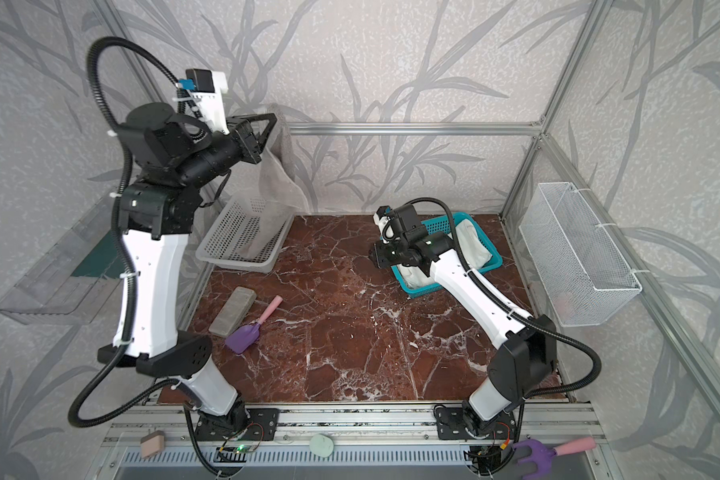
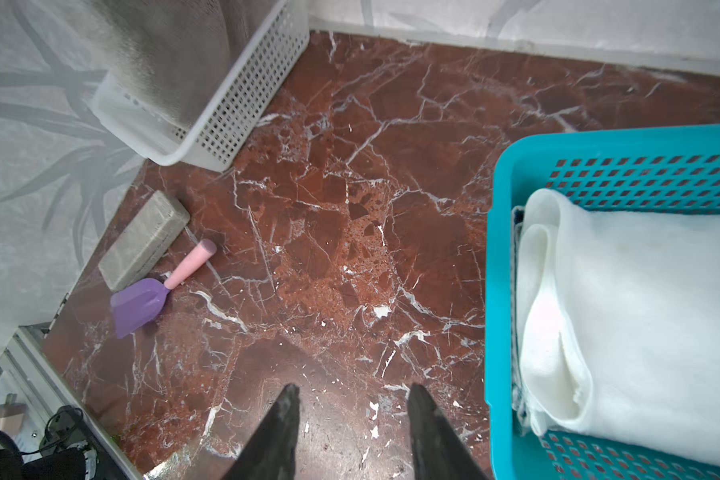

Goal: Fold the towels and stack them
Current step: 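Lift the grey towel out with the left gripper and drape it on the table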

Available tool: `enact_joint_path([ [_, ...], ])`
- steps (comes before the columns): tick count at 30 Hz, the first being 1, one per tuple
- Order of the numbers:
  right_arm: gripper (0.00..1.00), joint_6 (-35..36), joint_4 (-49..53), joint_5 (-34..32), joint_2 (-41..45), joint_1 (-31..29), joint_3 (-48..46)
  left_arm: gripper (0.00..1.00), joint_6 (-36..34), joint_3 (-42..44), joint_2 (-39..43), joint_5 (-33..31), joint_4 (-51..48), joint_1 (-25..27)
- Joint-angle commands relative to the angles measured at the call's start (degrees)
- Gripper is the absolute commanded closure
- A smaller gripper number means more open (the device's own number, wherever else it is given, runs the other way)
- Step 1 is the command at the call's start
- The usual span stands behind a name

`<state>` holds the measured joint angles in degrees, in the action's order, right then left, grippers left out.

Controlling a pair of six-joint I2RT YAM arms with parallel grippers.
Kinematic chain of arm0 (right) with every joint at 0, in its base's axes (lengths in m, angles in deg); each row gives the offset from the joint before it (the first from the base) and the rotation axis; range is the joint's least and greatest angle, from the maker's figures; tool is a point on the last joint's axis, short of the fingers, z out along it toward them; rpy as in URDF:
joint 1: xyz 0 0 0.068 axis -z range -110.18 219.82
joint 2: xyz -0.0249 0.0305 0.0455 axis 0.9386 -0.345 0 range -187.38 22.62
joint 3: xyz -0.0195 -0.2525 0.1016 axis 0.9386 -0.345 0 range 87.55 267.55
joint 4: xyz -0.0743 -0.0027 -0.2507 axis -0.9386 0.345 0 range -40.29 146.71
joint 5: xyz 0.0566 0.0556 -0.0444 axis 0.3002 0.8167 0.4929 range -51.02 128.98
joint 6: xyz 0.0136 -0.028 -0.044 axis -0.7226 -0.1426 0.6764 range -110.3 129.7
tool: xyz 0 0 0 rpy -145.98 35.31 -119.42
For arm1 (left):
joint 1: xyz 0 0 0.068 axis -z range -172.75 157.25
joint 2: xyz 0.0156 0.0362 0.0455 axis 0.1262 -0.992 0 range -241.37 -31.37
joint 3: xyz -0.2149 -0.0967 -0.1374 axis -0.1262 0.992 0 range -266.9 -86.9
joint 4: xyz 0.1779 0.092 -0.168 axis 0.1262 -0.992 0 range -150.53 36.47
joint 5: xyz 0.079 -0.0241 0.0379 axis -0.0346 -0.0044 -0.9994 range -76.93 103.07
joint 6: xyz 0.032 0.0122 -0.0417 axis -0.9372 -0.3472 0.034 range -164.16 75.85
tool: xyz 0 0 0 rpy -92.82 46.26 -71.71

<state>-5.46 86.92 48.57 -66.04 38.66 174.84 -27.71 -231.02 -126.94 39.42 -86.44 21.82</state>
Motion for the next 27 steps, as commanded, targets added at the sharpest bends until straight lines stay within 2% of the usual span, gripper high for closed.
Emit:
enact_joint_path([
  [1, 0.55, -1.3, -0.6, -1.8, 5.5, -0.3, -3.0, 1.0, 1.4, -0.1, 2.2, 2.2, 4.6, 0.4],
  [4, 0.54, -2.2, -1.2, -1.5, 9.4, -0.3, -6.1, 1.0, 5.1, 3.8, 4.9, 3.2, 7.7, 0.5],
  [7, 0.54, -3.3, -2.4, -0.5, 11.2, -0.2, -9.0, 1.0, 6.3, 13.6, 7.8, 2.2, 9.5, 0.5],
  [10, 0.54, -4.3, -4.4, 0.9, 11.0, -0.3, -13.2, 1.0, 8.7, 28.8, 10.8, 1.6, 14.2, 0.5],
  [12, 0.54, -4.9, -5.8, 2.4, 9.5, -0.3, -16.5, 1.0, 9.9, 42.0, 12.1, 0.5, 18.7, 0.6],
  [14, 0.54, -5.5, -7.3, 3.9, 7.4, -0.4, -19.8, 1.0, 10.5, 53.2, 11.7, -1.1, 22.2, 0.6],
  [16, 0.54, -5.7, -8.6, 4.8, 5.0, -0.7, -22.8, 0.97, 11.4, 60.6, 9.1, 0.2, 24.0, 0.6],
  [19, 0.54, -4.4, -7.8, 4.8, 1.9, -1.8, -24.9, 0.99, 12.2, 66.0, 5.0, 1.0, 24.4, 0.5],
  [22, 0.54, -2.5, -7.1, 3.6, -1.1, -2.2, -26.0, 1.0, 10.9, 68.6, 2.9, -2.2, 25.0, 0.3],
  [25, 0.54, 0.9, -3.7, -2.0, -4.9, -1.8, -23.9, 1.0, 9.2, 66.0, -0.1, -3.7, 23.1, -0.9],
  [27, 0.54, 2.6, -1.3, -4.9, -7.8, -0.7, -21.3, 1.0, 8.5, 61.0, -3.6, -2.9, 21.2, -2.1],
])
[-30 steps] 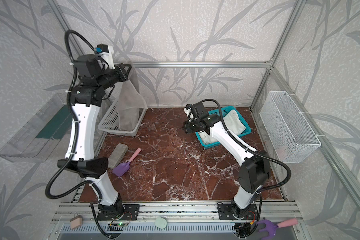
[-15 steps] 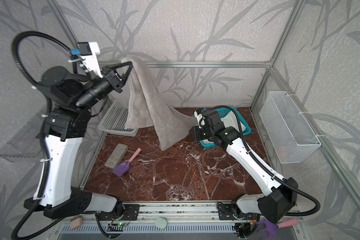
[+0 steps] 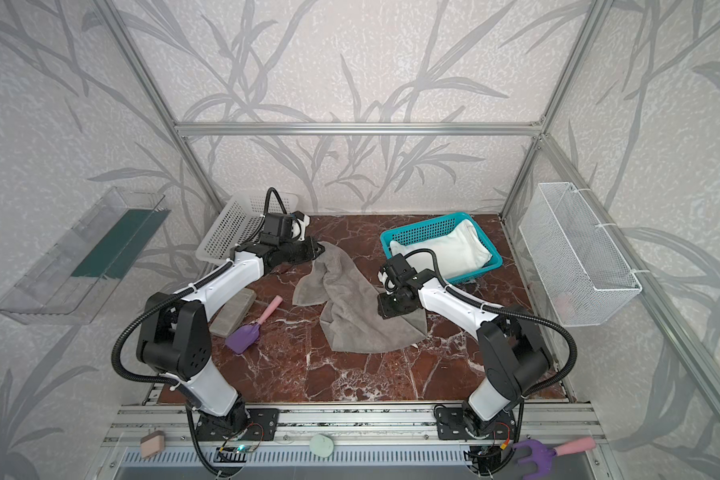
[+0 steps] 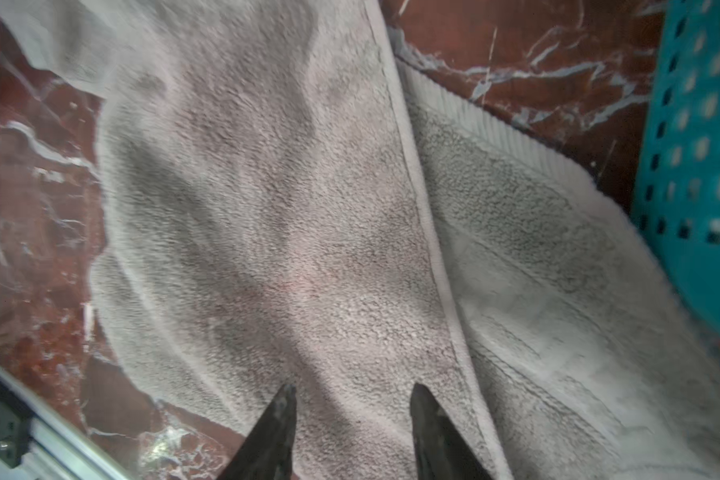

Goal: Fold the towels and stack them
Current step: 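Lift the grey towel out with the left gripper and drape it on the table, then pull the grey towel nearer with the left gripper while the right grasps its edge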

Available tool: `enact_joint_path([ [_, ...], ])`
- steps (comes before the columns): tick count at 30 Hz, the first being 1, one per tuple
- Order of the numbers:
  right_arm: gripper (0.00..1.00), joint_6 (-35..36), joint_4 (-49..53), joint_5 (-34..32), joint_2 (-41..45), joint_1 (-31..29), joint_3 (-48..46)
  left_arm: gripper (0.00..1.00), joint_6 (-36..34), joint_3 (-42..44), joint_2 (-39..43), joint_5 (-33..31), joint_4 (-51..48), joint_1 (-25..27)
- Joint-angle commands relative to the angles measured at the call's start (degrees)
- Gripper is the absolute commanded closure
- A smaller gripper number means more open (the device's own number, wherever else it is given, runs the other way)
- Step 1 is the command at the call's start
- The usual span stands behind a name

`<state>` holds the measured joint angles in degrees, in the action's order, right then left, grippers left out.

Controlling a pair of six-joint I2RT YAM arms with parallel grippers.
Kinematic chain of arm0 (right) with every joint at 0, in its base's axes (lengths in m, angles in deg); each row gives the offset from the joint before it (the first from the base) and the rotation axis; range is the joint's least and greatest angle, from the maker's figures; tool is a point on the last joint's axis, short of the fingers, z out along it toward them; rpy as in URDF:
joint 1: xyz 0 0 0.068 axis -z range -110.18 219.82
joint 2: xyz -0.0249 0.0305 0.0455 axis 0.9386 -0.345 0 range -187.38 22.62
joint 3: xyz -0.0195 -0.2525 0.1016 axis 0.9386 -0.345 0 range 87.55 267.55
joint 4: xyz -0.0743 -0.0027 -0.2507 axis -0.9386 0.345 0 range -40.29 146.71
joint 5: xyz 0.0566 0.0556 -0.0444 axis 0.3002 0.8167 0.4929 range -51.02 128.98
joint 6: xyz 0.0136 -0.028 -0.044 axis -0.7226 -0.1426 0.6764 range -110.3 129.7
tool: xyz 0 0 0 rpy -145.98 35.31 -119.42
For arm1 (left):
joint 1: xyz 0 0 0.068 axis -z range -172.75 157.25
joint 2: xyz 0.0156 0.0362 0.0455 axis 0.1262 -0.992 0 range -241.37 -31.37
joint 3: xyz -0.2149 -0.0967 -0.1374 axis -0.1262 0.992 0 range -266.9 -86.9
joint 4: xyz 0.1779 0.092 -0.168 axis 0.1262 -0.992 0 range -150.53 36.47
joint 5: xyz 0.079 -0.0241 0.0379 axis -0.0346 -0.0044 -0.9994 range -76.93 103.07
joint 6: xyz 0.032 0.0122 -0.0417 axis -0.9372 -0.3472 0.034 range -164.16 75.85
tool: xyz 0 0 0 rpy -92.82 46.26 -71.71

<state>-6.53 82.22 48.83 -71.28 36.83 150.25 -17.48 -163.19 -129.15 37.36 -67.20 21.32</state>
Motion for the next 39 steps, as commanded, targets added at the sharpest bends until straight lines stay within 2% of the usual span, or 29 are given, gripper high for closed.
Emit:
enact_joint_path([
  [1, 0.54, 4.3, 3.9, -5.5, -3.5, 1.8, 4.2, 1.0, -2.1, -9.5, -3.0, -0.5, 0.7, -2.0],
  [7, 0.54, 6.3, 3.4, -6.6, -8.3, 7.3, 7.8, 1.0, -3.9, -26.8, -11.4, 3.8, -4.2, -3.2],
  [9, 0.54, 7.0, 3.3, -6.4, -9.4, 9.3, 9.0, 1.0, -3.4, -29.4, -11.9, 6.1, -4.2, -3.9],
  [12, 0.54, 8.3, 4.8, -6.6, -10.8, 10.7, 11.9, 1.0, -3.8, -28.7, -9.1, 9.0, -3.7, -5.2],
  [16, 0.53, 8.1, 6.1, -6.7, -10.8, 10.7, 13.4, 1.0, -6.7, -20.9, 0.6, 15.4, -5.0, -6.1],
  [20, 0.52, 6.5, 4.8, -6.5, -8.6, 10.7, 10.6, 1.0, -12.9, -4.6, 15.1, 19.4, -7.9, -4.4],
  [25, 0.52, 5.5, 5.0, -5.6, -8.4, 10.7, 9.6, 1.0, -24.5, 6.0, 33.8, 25.0, -22.7, -1.9],
  [29, 0.52, 3.2, 4.0, -3.4, -8.3, 10.3, 9.9, 1.0, -23.0, 10.9, 45.3, 30.6, -26.8, -1.8],
  [33, 0.51, 1.4, 3.0, -2.9, -8.9, 9.1, 10.5, 1.0, -22.0, 17.8, 48.7, 32.8, -28.0, -1.8],
  [39, 0.51, 1.1, 3.6, -5.2, -13.2, 7.3, 13.3, 1.0, -24.5, 23.1, 42.8, 32.9, -27.6, -1.4],
])
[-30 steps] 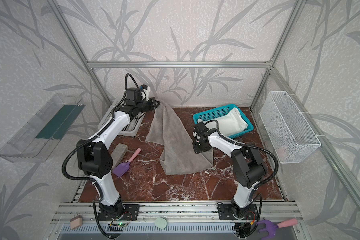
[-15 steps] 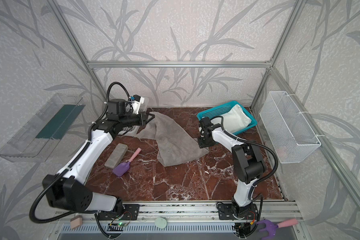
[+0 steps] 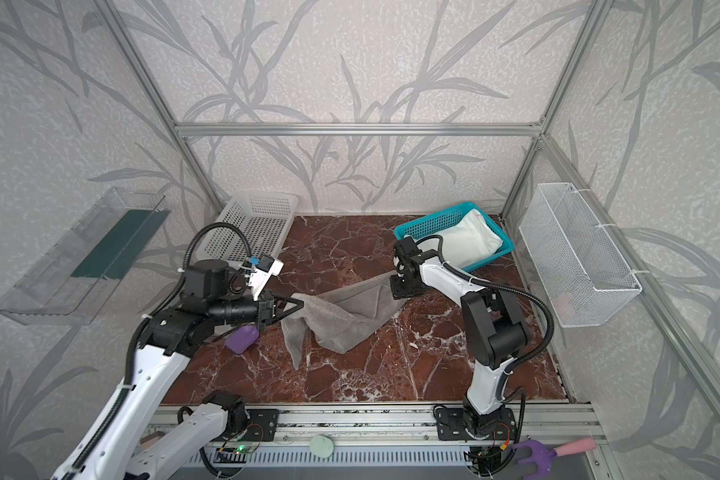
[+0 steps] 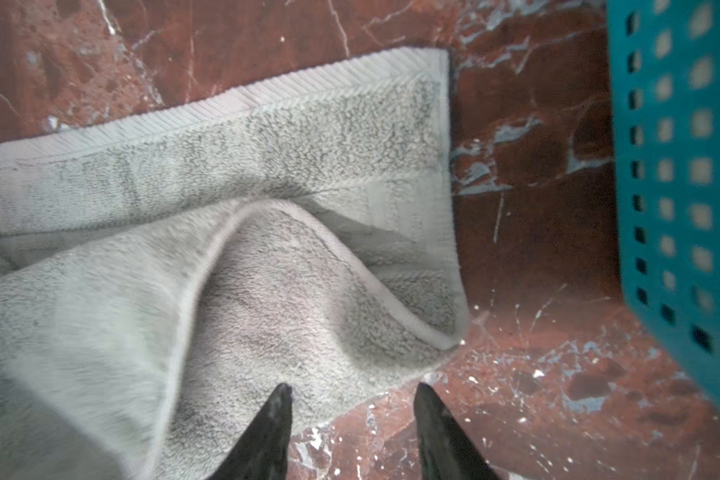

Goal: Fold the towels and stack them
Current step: 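Pull the grey towel nearer with the left gripper while the right grasps its edge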

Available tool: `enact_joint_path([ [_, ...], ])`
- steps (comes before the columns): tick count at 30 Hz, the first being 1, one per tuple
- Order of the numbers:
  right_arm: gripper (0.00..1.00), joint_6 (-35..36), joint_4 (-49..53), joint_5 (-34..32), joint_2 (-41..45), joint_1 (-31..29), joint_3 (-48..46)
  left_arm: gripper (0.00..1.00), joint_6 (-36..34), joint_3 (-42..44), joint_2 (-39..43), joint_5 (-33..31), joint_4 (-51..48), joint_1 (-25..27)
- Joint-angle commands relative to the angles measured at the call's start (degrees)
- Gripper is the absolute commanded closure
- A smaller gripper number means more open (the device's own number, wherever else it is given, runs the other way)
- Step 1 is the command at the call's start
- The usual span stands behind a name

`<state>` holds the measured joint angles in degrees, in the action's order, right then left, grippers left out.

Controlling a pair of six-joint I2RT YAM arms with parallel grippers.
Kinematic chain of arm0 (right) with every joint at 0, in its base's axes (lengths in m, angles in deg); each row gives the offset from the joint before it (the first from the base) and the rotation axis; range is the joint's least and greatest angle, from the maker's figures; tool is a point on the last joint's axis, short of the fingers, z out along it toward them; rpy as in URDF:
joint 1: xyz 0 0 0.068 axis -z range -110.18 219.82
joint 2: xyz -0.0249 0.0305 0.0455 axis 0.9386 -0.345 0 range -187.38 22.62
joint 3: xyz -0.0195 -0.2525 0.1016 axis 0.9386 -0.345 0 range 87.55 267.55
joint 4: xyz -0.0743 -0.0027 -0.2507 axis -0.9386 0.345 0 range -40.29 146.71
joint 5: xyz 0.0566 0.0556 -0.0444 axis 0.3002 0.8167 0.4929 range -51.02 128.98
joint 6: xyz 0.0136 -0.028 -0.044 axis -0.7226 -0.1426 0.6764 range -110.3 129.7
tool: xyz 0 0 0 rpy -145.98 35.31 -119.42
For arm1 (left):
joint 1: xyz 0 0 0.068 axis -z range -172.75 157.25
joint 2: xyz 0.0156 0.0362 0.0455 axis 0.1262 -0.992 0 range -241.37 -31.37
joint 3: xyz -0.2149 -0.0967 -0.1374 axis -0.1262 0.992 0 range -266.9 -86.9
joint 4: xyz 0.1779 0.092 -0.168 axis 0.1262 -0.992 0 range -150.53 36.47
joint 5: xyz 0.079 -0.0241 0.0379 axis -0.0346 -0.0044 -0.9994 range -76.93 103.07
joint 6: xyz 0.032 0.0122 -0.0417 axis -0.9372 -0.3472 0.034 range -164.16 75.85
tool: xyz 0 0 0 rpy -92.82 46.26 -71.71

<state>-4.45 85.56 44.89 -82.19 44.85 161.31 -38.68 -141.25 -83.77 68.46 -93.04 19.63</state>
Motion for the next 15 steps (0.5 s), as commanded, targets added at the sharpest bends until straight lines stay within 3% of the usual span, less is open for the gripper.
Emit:
enact_joint_path([
  [1, 0.5, -0.9, 0.4, -2.1, -3.1, -0.9, 2.9, 1.0, -4.0, 1.2, -4.3, 1.3, -2.1, 0.8],
  [7, 0.5, 1.8, 4.3, -5.9, -7.8, -2.4, 11.1, 1.0, -9.9, -1.3, -12.1, -10.3, -8.9, 6.8],
  [15, 0.46, 5.2, 14.1, -12.0, -19.4, -2.4, 27.5, 1.0, -11.0, -0.7, -14.4, -15.4, -8.7, 7.4],
])
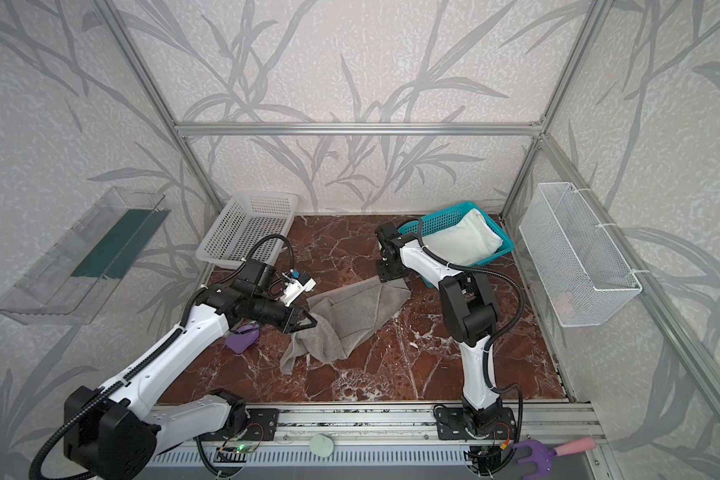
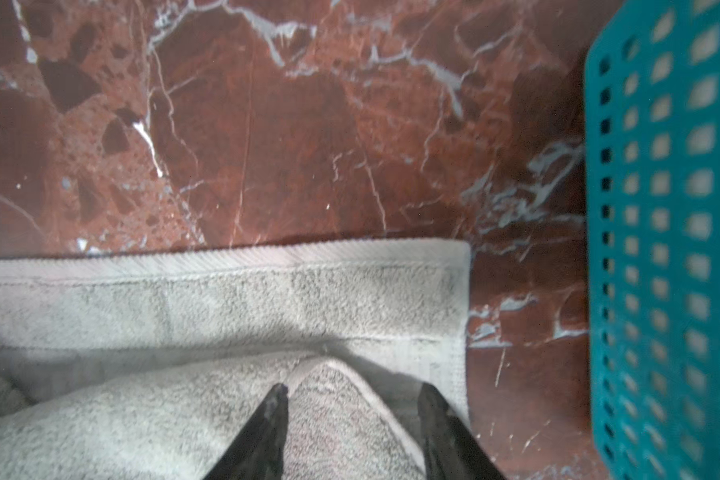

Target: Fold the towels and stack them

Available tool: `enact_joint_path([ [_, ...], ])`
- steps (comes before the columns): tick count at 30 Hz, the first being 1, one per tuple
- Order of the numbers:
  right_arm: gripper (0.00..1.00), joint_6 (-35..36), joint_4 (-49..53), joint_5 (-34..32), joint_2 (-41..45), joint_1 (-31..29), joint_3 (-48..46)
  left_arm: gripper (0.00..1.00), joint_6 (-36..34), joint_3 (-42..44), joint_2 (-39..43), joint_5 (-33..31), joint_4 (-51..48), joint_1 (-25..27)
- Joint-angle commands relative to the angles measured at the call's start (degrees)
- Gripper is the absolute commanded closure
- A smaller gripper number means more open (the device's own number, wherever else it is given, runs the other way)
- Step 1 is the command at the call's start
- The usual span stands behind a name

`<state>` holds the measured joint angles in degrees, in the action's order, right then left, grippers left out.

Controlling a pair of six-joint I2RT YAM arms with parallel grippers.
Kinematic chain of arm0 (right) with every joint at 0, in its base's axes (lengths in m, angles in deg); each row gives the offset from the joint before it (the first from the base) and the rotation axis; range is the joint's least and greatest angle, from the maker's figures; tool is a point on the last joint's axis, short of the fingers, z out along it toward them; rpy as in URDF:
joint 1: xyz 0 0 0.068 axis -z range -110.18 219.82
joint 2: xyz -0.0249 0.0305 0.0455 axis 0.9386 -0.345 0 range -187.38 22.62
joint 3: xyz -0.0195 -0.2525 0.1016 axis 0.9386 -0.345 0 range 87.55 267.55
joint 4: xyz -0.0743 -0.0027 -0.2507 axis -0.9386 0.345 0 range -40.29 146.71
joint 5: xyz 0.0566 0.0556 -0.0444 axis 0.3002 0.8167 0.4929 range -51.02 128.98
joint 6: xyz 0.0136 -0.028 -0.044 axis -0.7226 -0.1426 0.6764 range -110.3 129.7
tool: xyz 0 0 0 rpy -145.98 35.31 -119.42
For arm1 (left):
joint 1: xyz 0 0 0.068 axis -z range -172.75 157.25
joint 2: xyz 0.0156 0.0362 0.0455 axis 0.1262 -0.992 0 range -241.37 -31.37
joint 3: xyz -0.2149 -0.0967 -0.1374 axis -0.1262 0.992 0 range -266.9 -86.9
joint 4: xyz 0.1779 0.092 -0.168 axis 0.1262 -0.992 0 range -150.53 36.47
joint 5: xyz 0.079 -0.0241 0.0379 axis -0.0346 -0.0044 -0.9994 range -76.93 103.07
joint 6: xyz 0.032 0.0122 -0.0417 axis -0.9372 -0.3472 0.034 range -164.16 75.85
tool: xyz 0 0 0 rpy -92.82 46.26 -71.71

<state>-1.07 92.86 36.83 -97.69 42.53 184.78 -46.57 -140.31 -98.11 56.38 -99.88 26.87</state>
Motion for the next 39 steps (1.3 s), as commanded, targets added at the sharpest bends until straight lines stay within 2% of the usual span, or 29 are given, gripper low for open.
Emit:
enact_joint_path([
  [1, 0.44, 1.9, 8.5, -4.5, -5.6, -0.1, 5.9, 1.0, -3.3, -1.7, -0.3, -4.0, -2.1, 0.2],
  [5, 0.36, 1.7, 10.6, -5.3, -9.0, 0.0, 7.6, 1.0, -3.7, -2.1, -1.0, -6.7, -3.1, 0.2],
  [11, 0.37, 1.1, 10.4, -0.5, -14.8, 0.1, 9.8, 1.0, -4.6, -3.1, -1.5, -8.4, -3.0, 0.2],
  [12, 0.42, 1.2, 10.4, 1.1, -16.0, 0.1, 10.9, 1.0, -4.7, -3.2, -1.5, -8.5, -3.1, 0.2],
  [13, 0.53, 1.6, 10.5, 2.7, -17.1, 0.1, 12.3, 1.0, -4.8, -3.3, -1.6, -8.7, -2.9, 0.2],
  [15, 0.8, 1.9, 10.8, 5.1, -18.5, 0.0, 14.9, 1.0, -4.9, -3.5, -1.5, -8.9, -2.9, 0.3],
  [16, 0.87, 2.1, 11.0, 5.9, -18.7, -0.2, 16.5, 1.0, -5.0, -3.6, -1.4, -8.9, -3.0, 0.3],
  [18, 0.96, 2.3, 10.8, 6.8, -18.1, -0.6, 19.6, 1.0, -5.1, -3.9, -0.8, -8.8, -3.1, 0.4],
  [20, 1.0, 2.3, 10.3, 7.2, -16.2, -1.2, 23.2, 1.0, -5.3, -4.4, -0.1, -8.9, -3.0, 0.5],
  [25, 1.0, 1.1, 9.4, 4.6, -9.6, -3.5, 33.8, 1.0, -5.7, -7.6, 0.7, -8.7, -3.1, 1.6],
  [27, 1.0, 0.2, 8.8, 2.3, -6.3, -4.6, 36.0, 1.0, -6.4, -8.6, 0.4, -13.5, -2.1, 5.2],
  [30, 1.0, -2.4, 3.7, 2.7, 0.2, -5.1, 31.7, 1.0, -8.4, -7.9, -2.9, -22.1, 1.0, 12.8],
  [32, 1.0, -4.4, -1.7, 3.8, 5.3, -5.2, 23.1, 1.0, -7.2, -5.9, -5.7, -23.1, 4.7, 14.9],
  [33, 1.0, -5.3, -5.0, 4.7, 8.2, -5.2, 17.1, 0.92, -6.0, -5.0, -6.7, -22.9, 6.4, 15.3],
  [34, 1.0, -6.6, -8.9, 5.5, 11.2, -5.2, 10.6, 0.75, -4.9, -4.2, -7.1, -23.0, 7.7, 15.4],
  [37, 1.0, -9.0, -18.4, 8.1, 18.2, -5.2, -8.2, 0.4, -3.3, -4.2, -5.7, -24.8, 8.1, 15.5],
  [39, 1.0, -10.2, -22.1, 8.4, 20.8, -5.2, -18.4, 0.33, -1.4, -3.7, -3.2, -29.2, 9.5, 15.3],
])
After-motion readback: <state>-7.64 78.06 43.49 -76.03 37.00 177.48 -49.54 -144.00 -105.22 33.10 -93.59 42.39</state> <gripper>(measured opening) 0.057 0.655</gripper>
